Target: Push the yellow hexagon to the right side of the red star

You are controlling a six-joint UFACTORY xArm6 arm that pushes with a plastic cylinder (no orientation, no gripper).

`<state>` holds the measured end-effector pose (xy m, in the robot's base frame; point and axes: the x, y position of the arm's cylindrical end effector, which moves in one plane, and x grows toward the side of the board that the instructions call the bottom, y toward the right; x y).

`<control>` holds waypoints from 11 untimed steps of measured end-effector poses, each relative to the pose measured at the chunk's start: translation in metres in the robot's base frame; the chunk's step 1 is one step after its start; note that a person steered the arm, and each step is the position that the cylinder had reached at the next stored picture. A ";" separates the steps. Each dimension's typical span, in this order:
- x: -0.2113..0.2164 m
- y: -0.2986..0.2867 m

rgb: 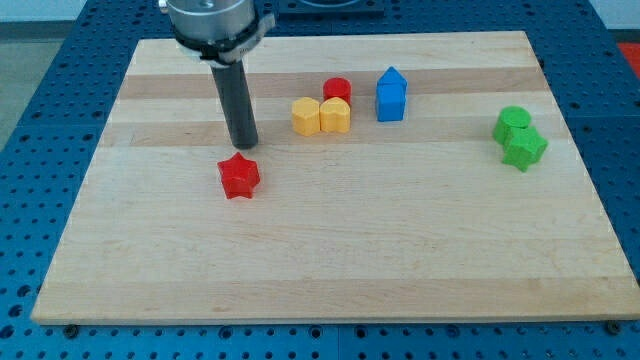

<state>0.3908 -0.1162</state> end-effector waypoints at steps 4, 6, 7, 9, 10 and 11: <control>-0.061 0.066; -0.054 0.088; -0.033 0.088; 0.009 0.083; 0.014 0.061; 0.026 0.051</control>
